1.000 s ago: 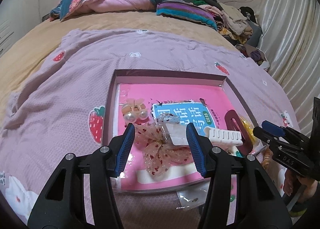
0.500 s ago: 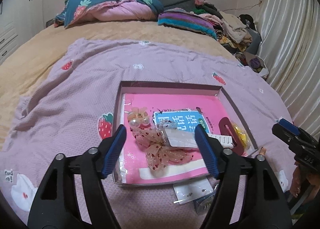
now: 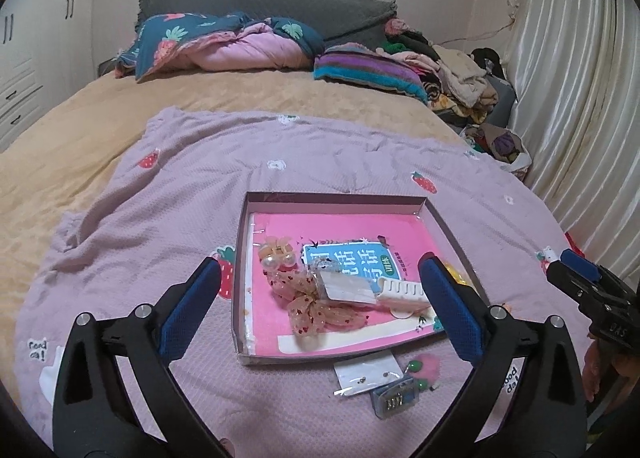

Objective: Organize jewelry
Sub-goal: 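Withdraw both open tools from the box toward the pompom and pin box, then grasp the pink pompom earring with the right tool while the left tool grasps the blue pin box, then carry the pink pompom and blue pin box into the box and release both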

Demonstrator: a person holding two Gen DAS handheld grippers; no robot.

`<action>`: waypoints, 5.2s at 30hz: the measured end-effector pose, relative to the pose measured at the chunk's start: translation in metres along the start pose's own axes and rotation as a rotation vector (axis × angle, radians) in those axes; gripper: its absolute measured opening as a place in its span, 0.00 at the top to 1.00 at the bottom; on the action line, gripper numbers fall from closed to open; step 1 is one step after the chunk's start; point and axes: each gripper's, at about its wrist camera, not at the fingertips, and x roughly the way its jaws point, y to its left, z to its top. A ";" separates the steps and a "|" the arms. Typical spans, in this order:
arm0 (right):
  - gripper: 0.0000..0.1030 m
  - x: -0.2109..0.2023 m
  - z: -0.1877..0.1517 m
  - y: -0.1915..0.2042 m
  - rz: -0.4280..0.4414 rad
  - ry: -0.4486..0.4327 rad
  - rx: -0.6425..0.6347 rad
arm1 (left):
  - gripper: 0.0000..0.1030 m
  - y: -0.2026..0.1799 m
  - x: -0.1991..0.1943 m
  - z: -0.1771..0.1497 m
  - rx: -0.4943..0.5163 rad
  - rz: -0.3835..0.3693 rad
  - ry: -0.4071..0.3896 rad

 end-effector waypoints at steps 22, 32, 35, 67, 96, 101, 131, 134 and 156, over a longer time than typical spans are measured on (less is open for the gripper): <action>0.13 -0.061 -0.004 0.017 0.001 -0.076 -0.041 | 0.09 -0.005 -0.059 -0.017 -0.001 -0.020 -0.064; 0.13 -0.076 -0.014 0.023 0.013 -0.078 -0.054 | 0.09 -0.012 -0.073 -0.030 0.021 -0.020 -0.068; 0.13 -0.078 -0.020 0.026 0.017 -0.072 -0.059 | 0.09 -0.013 -0.075 -0.035 0.025 -0.021 -0.059; 0.13 -0.078 -0.077 0.026 0.008 0.040 -0.094 | 0.09 -0.014 -0.068 -0.106 0.062 -0.016 0.080; 0.21 -0.008 -0.118 0.023 -0.034 0.209 -0.177 | 0.25 -0.043 0.030 -0.136 0.100 -0.141 0.302; 0.23 0.008 -0.125 0.025 -0.039 0.241 -0.203 | 0.26 -0.051 0.047 -0.130 0.094 -0.165 0.324; 0.86 0.104 -0.109 0.072 0.078 0.309 -0.361 | 0.58 0.001 0.053 -0.121 -0.040 -0.169 0.358; 0.88 0.098 -0.103 0.073 0.099 0.297 -0.342 | 0.58 0.010 0.043 -0.113 -0.051 -0.161 0.335; 0.89 0.004 0.002 0.057 0.134 0.004 -0.236 | 0.58 0.023 -0.002 -0.014 -0.025 -0.129 0.121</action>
